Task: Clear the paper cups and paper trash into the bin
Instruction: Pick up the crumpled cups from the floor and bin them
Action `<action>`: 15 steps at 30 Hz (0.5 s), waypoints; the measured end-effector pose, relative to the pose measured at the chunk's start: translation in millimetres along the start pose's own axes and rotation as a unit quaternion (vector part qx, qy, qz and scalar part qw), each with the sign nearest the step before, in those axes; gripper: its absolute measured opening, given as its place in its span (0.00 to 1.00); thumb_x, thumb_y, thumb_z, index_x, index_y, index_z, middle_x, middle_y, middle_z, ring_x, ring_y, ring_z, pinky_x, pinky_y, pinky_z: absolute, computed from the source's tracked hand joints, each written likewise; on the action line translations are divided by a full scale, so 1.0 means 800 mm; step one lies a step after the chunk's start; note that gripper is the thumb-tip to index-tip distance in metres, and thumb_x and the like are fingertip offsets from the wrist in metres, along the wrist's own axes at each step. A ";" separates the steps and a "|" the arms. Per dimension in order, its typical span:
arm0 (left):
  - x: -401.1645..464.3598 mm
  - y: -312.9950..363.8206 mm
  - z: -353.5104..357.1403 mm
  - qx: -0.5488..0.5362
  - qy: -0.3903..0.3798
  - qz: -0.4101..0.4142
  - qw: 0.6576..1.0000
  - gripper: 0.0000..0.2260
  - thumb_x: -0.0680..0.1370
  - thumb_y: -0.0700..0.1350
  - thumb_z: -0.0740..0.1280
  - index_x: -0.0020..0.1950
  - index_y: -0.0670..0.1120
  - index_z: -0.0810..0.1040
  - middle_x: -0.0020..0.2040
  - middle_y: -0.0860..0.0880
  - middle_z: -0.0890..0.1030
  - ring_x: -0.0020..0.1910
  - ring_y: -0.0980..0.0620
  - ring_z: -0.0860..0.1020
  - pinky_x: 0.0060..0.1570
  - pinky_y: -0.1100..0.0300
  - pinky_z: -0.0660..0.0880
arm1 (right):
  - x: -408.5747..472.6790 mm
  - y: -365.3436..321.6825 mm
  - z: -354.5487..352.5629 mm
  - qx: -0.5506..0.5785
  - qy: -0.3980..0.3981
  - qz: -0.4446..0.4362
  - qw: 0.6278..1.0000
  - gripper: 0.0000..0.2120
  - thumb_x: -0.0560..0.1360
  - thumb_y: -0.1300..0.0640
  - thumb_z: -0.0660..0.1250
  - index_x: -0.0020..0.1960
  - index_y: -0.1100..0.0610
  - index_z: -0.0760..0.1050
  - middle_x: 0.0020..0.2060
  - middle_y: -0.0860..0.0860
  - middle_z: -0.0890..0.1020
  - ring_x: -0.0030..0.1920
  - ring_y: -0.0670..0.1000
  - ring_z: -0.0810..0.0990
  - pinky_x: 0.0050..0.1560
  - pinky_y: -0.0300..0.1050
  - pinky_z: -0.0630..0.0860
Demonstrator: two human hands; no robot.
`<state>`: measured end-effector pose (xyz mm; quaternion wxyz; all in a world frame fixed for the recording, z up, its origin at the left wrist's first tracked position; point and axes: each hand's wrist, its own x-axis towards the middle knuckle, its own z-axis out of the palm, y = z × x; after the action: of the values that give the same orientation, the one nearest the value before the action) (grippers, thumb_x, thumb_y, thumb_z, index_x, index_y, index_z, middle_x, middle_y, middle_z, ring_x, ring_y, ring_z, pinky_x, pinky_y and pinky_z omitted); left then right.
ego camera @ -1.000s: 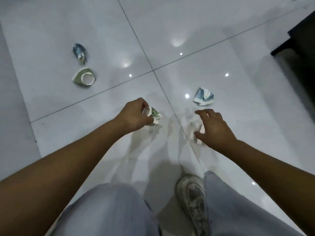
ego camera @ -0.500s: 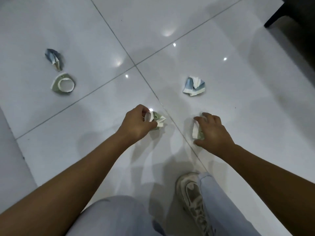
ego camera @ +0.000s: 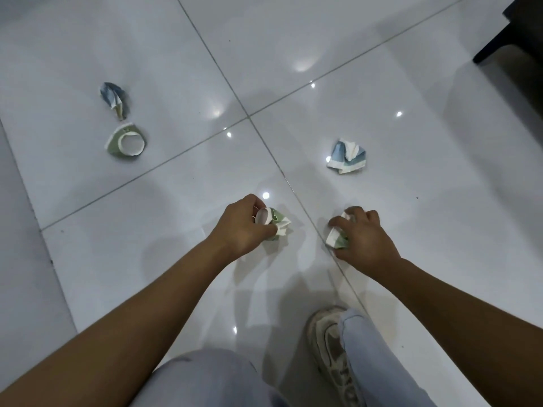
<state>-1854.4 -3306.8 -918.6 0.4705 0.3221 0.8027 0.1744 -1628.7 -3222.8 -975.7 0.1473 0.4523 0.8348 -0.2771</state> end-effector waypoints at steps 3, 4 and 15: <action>-0.005 0.004 -0.003 -0.014 0.003 -0.008 1.000 0.13 0.70 0.43 0.72 0.52 0.47 0.74 0.47 0.54 0.77 0.46 0.52 0.78 0.41 0.62 0.74 | -0.003 -0.011 -0.007 0.008 -0.010 -0.006 1.000 0.25 0.69 0.51 0.73 0.65 0.47 0.72 0.67 0.52 0.66 0.62 0.56 0.66 0.55 0.44 0.71; -0.010 0.007 -0.005 -0.024 0.013 -0.013 1.000 0.13 0.70 0.43 0.72 0.52 0.47 0.74 0.47 0.53 0.77 0.46 0.52 0.78 0.40 0.62 0.74 | -0.005 -0.016 -0.014 0.010 -0.012 -0.010 1.000 0.25 0.69 0.51 0.74 0.65 0.47 0.72 0.67 0.52 0.65 0.62 0.55 0.67 0.56 0.44 0.71; -0.209 0.180 -0.086 -0.092 0.083 -0.040 0.991 0.11 0.73 0.41 0.70 0.53 0.45 0.73 0.42 0.54 0.75 0.41 0.53 0.75 0.36 0.67 0.69 | -0.164 -0.120 -0.266 0.080 0.020 0.012 0.996 0.24 0.69 0.53 0.74 0.64 0.47 0.73 0.67 0.51 0.65 0.61 0.56 0.67 0.51 0.43 0.69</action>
<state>-1804.8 -3313.6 -693.2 0.4366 0.2294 0.8317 0.2550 -1636.6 -3226.3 -707.7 0.0965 0.4779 0.8074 -0.3323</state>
